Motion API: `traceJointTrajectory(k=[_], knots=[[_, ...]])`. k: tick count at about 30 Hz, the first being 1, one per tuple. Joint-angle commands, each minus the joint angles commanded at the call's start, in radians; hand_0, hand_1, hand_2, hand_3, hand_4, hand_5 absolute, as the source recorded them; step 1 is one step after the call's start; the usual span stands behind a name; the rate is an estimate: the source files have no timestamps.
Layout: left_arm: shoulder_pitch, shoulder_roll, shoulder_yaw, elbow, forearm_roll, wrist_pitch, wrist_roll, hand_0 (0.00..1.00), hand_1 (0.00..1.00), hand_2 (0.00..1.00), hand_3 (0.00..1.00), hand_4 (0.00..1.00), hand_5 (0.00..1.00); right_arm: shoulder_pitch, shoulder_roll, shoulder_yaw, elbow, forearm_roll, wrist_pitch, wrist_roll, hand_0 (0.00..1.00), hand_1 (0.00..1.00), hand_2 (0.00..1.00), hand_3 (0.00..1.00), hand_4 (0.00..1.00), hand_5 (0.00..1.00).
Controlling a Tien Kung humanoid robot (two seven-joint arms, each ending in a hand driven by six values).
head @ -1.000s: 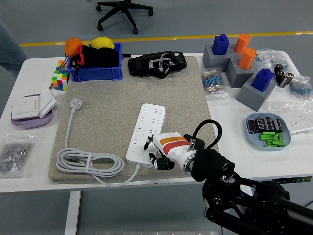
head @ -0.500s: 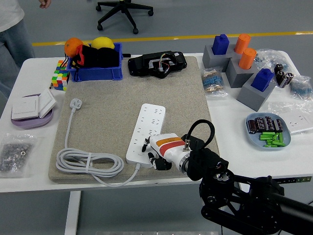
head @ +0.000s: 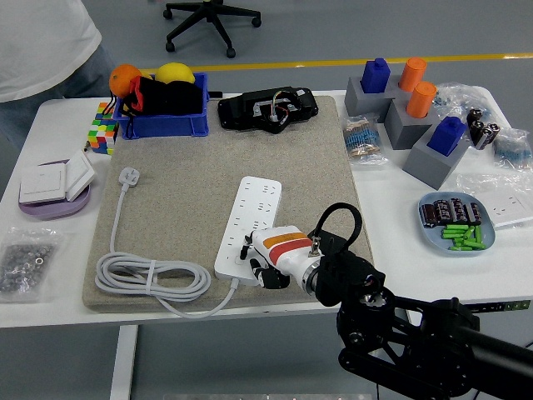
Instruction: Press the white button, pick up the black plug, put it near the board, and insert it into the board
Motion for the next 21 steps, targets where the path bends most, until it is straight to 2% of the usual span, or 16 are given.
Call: traceJointTrajectory(k=[12, 21], knots=[[-0.001, 0.000, -0.001, 0.000, 0.003, -0.001, 0.001, 0.625, 0.632, 0.640, 0.693, 0.587, 0.375, -0.001, -0.003, -0.011, -0.023, -0.002, -0.008, 0.011, 0.002, 0.002, 0.071, 0.614, 0.425, 0.098], [-0.002, 0.001, 0.006, 0.000, -0.007, 0.001, -0.002, 0.625, 0.631, 0.640, 0.693, 0.587, 0.375, 0.002, -0.012, -0.031, -0.006, 0.018, 0.005, 0.005, 0.002, 0.002, 0.070, 0.613, 0.426, 0.100]])
